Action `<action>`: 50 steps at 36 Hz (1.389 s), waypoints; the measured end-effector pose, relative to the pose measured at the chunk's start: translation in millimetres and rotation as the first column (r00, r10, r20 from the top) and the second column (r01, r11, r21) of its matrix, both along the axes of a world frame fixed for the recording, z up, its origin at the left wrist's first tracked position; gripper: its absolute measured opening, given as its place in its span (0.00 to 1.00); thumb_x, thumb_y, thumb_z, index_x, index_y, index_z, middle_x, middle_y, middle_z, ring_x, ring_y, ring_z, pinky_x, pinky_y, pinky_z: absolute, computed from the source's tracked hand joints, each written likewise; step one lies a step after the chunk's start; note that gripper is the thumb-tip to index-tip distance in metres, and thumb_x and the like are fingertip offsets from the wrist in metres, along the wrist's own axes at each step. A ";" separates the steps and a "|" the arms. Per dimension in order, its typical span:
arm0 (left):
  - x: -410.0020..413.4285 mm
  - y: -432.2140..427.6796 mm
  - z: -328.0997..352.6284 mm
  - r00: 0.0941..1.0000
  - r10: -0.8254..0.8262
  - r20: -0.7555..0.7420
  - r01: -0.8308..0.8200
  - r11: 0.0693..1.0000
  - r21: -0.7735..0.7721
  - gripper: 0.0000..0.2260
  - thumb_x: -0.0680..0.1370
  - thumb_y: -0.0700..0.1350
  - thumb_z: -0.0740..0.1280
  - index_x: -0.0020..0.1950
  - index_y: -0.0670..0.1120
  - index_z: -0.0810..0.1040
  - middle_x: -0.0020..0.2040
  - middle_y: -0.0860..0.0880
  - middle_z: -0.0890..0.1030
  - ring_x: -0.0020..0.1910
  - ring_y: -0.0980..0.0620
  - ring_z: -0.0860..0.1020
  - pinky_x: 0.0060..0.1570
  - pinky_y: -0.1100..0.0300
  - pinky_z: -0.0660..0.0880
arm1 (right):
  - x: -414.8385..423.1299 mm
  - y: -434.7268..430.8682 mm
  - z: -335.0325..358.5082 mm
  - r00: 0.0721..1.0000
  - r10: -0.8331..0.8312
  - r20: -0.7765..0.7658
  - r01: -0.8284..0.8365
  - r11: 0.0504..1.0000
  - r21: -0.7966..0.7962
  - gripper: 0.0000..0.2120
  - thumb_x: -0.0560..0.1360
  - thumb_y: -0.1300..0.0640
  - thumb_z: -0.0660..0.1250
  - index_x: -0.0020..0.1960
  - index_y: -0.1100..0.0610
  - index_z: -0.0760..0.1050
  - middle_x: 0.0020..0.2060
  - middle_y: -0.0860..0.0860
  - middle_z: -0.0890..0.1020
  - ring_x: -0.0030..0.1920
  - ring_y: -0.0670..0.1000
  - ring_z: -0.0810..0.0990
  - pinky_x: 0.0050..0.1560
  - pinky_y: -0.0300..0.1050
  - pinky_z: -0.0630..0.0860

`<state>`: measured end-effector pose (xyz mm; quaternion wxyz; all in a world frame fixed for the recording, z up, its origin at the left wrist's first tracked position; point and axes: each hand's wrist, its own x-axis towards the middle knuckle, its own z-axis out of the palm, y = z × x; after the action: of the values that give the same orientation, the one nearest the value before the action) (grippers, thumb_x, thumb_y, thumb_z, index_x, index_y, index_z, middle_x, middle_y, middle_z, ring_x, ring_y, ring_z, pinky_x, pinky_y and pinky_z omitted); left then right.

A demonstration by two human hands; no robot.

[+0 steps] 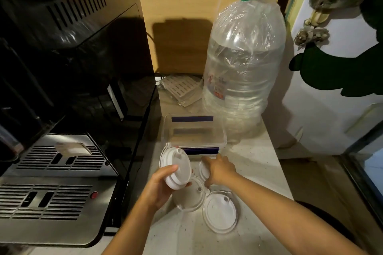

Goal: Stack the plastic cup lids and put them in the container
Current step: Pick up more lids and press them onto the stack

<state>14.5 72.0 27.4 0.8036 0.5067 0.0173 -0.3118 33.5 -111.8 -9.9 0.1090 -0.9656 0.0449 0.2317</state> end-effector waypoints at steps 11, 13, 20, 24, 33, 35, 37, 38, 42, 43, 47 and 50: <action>3.0 -3.9 -8.3 0.997 0.032 -0.068 -0.031 0.999 0.007 0.50 0.43 0.54 0.80 0.63 0.43 0.70 0.54 0.37 0.74 0.55 0.38 0.73 0.35 0.55 0.80 | -6.9 -6.9 -1.3 0.999 -0.009 0.041 0.009 1.000 0.012 0.35 0.69 0.53 0.73 0.71 0.50 0.60 0.67 0.59 0.63 0.67 0.61 0.62 0.58 0.53 0.72; 4.4 -5.4 -10.5 0.997 0.024 -0.074 -0.024 1.000 0.011 0.49 0.43 0.54 0.80 0.62 0.43 0.70 0.53 0.37 0.74 0.54 0.39 0.74 0.35 0.55 0.80 | -10.2 -11.8 -0.3 0.998 -0.006 0.059 0.006 1.000 0.011 0.33 0.69 0.54 0.72 0.70 0.50 0.61 0.67 0.59 0.63 0.66 0.62 0.61 0.57 0.53 0.73; 8.1 -18.6 -16.2 0.994 -0.018 -0.106 0.018 1.000 0.007 0.43 0.41 0.53 0.80 0.55 0.47 0.74 0.49 0.39 0.77 0.50 0.40 0.76 0.35 0.53 0.81 | -21.4 -36.6 11.4 0.993 -0.026 0.115 0.021 0.999 0.041 0.34 0.70 0.54 0.71 0.71 0.46 0.59 0.68 0.56 0.61 0.67 0.59 0.59 0.57 0.52 0.73; 10.6 -27.4 -12.9 0.989 -0.048 -0.141 0.047 0.999 -0.013 0.32 0.48 0.48 0.76 0.51 0.48 0.75 0.47 0.40 0.78 0.53 0.38 0.75 0.35 0.54 0.81 | -28.5 -50.7 32.0 0.982 0.003 0.190 -0.018 0.997 0.076 0.34 0.70 0.54 0.71 0.71 0.45 0.58 0.69 0.53 0.59 0.69 0.57 0.57 0.61 0.51 0.71; 23.7 -43.8 2.6 0.984 -0.166 -0.058 0.163 0.986 -0.043 0.47 0.46 0.56 0.80 0.63 0.46 0.70 0.59 0.37 0.74 0.56 0.38 0.76 0.40 0.51 0.81 | -42.7 -67.7 95.7 0.849 0.239 0.470 -0.296 0.954 0.049 0.32 0.71 0.52 0.71 0.70 0.42 0.60 0.74 0.52 0.53 0.72 0.52 0.53 0.64 0.50 0.69; 27.1 -47.0 9.1 0.978 -0.210 -0.004 0.209 0.975 -0.080 0.40 0.48 0.56 0.79 0.58 0.47 0.77 0.56 0.40 0.79 0.53 0.41 0.79 0.43 0.50 0.81 | -42.8 -66.9 108.0 0.795 0.288 0.535 -0.371 0.927 0.053 0.32 0.70 0.53 0.72 0.70 0.43 0.62 0.73 0.53 0.55 0.71 0.53 0.55 0.65 0.53 0.69; 29.7 -50.5 17.4 0.969 -0.239 0.056 0.244 0.964 -0.109 0.31 0.48 0.57 0.79 0.50 0.51 0.82 0.48 0.45 0.84 0.47 0.46 0.82 0.43 0.51 0.81 | -42.1 -65.2 118.4 0.721 0.331 0.609 -0.453 0.890 0.052 0.33 0.68 0.55 0.74 0.68 0.44 0.65 0.72 0.55 0.59 0.71 0.56 0.58 0.64 0.56 0.69; 31.1 -52.4 21.5 0.963 -0.256 0.085 0.265 0.957 -0.118 0.30 0.49 0.58 0.79 0.49 0.51 0.83 0.47 0.47 0.85 0.46 0.47 0.83 0.43 0.51 0.81 | -41.2 -64.4 122.3 0.679 0.352 0.644 -0.492 0.869 0.044 0.33 0.67 0.55 0.76 0.67 0.44 0.65 0.71 0.56 0.61 0.70 0.57 0.60 0.63 0.55 0.69; 35.0 -57.4 31.4 0.945 -0.290 0.149 0.315 0.932 -0.180 0.33 0.51 0.59 0.78 0.53 0.50 0.80 0.48 0.46 0.85 0.47 0.47 0.82 0.44 0.51 0.81 | -37.0 -57.7 133.0 0.562 0.426 0.709 -0.614 0.789 0.012 0.33 0.66 0.54 0.76 0.66 0.45 0.64 0.69 0.52 0.58 0.67 0.53 0.58 0.60 0.48 0.67; 35.9 -58.2 33.0 0.943 -0.295 0.156 0.323 0.925 -0.199 0.34 0.52 0.59 0.78 0.54 0.49 0.79 0.48 0.46 0.84 0.47 0.47 0.82 0.43 0.51 0.81 | -36.1 -55.5 134.5 0.544 0.441 0.714 -0.636 0.772 0.007 0.33 0.66 0.54 0.76 0.65 0.45 0.64 0.68 0.49 0.57 0.67 0.53 0.57 0.60 0.48 0.67; 38.2 -58.8 36.1 0.939 -0.309 0.151 0.339 0.903 -0.264 0.36 0.49 0.60 0.79 0.55 0.48 0.80 0.50 0.45 0.84 0.49 0.47 0.82 0.43 0.51 0.81 | -32.1 -49.1 136.2 0.502 0.478 0.721 -0.690 0.724 0.001 0.33 0.66 0.55 0.76 0.66 0.44 0.63 0.67 0.48 0.56 0.67 0.53 0.56 0.60 0.49 0.67; 38.3 -55.0 38.2 0.930 -0.319 0.184 0.360 0.894 -0.269 0.37 0.50 0.62 0.79 0.55 0.47 0.80 0.50 0.45 0.84 0.49 0.47 0.82 0.45 0.53 0.81 | -28.9 -48.0 137.9 0.483 0.501 0.718 -0.716 0.699 -0.005 0.33 0.66 0.55 0.76 0.66 0.44 0.63 0.67 0.48 0.56 0.68 0.52 0.56 0.61 0.47 0.65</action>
<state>52.8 17.0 65.5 0.8030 0.3950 -0.1731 -0.4113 4.6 -159.8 127.9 0.1696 -0.9024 -0.3818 -0.1056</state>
